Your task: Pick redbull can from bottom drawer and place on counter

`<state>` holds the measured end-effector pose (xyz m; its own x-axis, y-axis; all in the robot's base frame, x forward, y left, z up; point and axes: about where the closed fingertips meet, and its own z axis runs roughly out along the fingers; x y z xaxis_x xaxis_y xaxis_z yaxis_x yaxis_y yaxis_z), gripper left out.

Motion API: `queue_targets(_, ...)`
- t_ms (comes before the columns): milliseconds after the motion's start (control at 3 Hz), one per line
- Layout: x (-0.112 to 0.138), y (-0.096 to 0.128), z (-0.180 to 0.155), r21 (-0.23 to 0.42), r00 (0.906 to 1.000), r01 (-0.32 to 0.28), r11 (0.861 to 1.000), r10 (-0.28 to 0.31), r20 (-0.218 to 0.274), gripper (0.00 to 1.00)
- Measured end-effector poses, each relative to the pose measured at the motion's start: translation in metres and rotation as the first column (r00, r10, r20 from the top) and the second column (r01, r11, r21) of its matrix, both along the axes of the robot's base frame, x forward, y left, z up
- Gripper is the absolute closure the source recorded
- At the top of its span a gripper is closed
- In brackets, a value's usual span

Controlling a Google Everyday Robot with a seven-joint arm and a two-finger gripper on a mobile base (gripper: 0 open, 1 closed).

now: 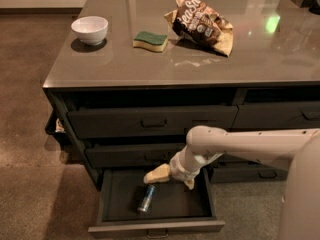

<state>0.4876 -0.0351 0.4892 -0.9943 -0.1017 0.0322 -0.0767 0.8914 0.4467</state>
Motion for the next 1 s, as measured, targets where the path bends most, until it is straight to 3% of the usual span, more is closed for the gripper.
queue_targets(333,0.0,0.034,-0.023,0.083,0.996,0.089,0.993,-0.089,0.001,0.0)
queue_targets(667,0.016,0.04,-0.021,0.108,0.9912,0.115,0.987,-0.121,0.053,0.0)
queue_targets(1000,0.016,0.04,-0.021,0.108,0.9912,0.115,0.987,-0.121,0.053,0.0)
